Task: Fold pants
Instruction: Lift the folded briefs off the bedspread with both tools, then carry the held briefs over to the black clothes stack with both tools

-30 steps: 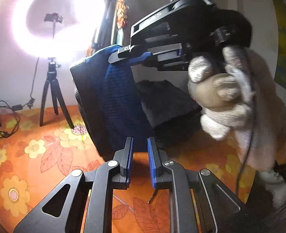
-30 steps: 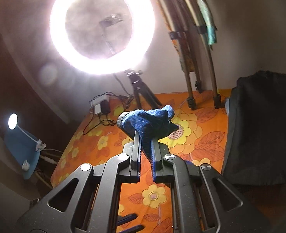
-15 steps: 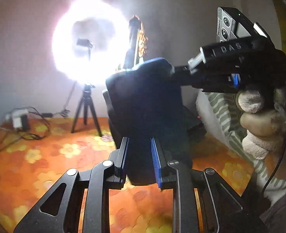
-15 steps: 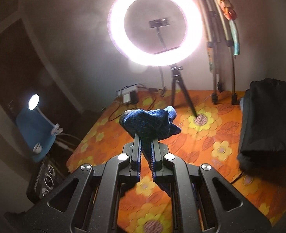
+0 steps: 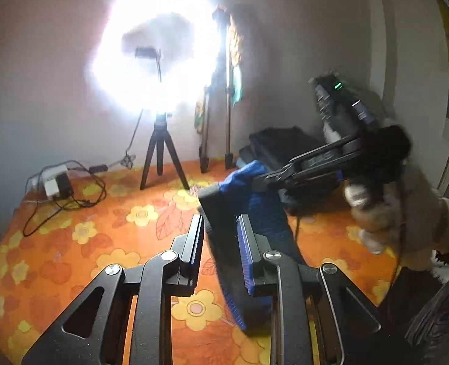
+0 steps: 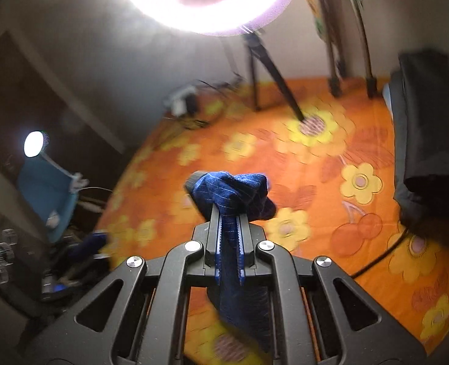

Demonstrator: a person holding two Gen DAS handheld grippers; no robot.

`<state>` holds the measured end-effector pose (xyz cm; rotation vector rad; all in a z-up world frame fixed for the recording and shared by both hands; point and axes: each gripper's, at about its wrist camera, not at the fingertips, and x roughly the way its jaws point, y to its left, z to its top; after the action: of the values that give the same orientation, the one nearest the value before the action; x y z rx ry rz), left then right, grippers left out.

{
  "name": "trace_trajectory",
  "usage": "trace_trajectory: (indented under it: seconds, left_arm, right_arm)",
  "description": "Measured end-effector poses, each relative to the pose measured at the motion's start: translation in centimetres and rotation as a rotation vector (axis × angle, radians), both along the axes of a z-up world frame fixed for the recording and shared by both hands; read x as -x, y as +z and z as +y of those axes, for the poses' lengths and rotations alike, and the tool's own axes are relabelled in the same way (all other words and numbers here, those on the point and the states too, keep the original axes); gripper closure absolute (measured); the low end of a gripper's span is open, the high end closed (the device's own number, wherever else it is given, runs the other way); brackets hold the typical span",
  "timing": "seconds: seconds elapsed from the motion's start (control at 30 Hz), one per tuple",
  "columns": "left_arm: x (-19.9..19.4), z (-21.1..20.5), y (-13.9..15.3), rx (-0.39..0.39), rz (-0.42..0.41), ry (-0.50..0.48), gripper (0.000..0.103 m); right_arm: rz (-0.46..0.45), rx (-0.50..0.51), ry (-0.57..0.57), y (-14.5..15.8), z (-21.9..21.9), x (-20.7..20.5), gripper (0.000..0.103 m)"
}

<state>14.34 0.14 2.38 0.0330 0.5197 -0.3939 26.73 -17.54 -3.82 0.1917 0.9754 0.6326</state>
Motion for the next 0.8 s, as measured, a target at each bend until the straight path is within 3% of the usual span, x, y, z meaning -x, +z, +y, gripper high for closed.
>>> trace_trajectory:
  seconds: [0.1, 0.23, 0.37, 0.4, 0.5, 0.7, 0.8]
  left_arm:
    - [-2.1, -0.3, -1.2, -0.011, 0.033, -0.004, 0.082]
    - [-5.2, -1.3, -2.7, 0.002, 0.091, -0.027, 0.082]
    - [-7.8, -2.8, -3.4, 0.021, 0.134, -0.048, 0.082]
    - [-8.2, -3.2, -3.5, 0.018, 0.138, -0.052, 0.082]
    - [-9.5, -4.8, -4.0, 0.000, 0.162, -0.083, 0.082]
    - [-11.6, -7.5, -4.7, 0.022, 0.256, -0.147, 0.082]
    - [-12.6, -8.9, -5.1, 0.018, 0.313, -0.188, 0.068]
  right_arm:
    - [0.037, 0.023, -0.026, -3.4, -1.0, -3.9, 0.093]
    - [0.033, 0.096, -0.086, -5.2, -2.5, -6.2, 0.088]
    - [0.031, 0.105, -0.175, -4.9, -5.7, -5.5, 0.064]
    - [0.029, 0.096, -0.195, -4.7, -6.5, -5.0, 0.062]
    - [0.071, 0.058, -0.251, -4.7, -8.8, -1.0, 0.061]
    - [0.204, 0.013, -0.340, -8.4, -10.7, 8.4, 0.061]
    - [0.227, -0.064, -0.390, -9.7, -11.2, 11.2, 0.061]
